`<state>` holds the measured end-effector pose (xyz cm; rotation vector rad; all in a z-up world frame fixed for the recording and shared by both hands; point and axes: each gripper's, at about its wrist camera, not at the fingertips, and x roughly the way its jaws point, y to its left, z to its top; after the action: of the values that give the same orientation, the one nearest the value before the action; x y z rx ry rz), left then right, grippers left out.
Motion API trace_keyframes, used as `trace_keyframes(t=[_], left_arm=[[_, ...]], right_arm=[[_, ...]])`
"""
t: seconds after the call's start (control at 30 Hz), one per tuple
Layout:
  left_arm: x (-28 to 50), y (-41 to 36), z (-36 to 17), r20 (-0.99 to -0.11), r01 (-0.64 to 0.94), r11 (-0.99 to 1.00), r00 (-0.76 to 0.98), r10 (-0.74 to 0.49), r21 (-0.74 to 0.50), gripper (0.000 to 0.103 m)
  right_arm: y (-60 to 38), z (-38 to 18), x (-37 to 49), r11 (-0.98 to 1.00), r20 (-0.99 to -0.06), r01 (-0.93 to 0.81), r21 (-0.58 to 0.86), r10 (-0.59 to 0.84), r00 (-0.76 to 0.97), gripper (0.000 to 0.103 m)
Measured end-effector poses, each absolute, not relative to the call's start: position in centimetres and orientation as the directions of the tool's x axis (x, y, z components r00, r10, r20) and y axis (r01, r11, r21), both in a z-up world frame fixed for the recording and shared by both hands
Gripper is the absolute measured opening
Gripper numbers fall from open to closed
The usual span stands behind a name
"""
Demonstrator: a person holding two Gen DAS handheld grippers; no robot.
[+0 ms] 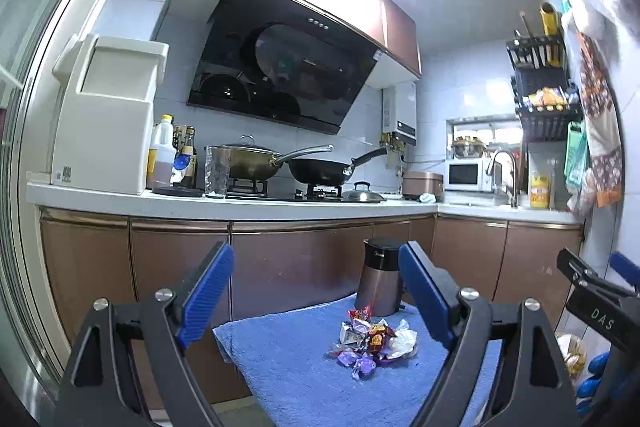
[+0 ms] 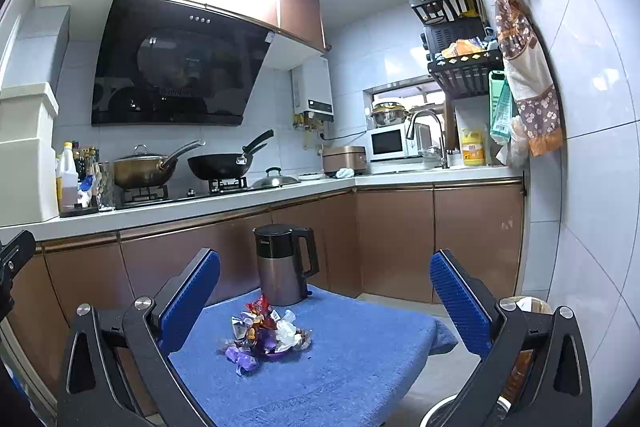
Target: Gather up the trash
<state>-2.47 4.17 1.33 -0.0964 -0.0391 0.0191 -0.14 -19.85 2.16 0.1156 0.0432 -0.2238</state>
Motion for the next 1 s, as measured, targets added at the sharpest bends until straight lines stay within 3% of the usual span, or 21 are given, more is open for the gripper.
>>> trace_keyframes(t=[0.6,1.0], left_arm=[[-3.6,4.4,1.6,0.075,-0.119,0.989,0.989,0.126,-0.092,0.084],[-3.6,4.1,1.2,0.07,-0.117,0.991,0.99,0.121,-0.069,0.084]], right_arm=[[-19.8,2.3,-0.7,0.966,-0.015,0.222,0.133,-0.222,0.975,0.103],[-19.4,1.7,-0.2,0.97,-0.029,0.21,0.119,-0.208,0.978,0.103]])
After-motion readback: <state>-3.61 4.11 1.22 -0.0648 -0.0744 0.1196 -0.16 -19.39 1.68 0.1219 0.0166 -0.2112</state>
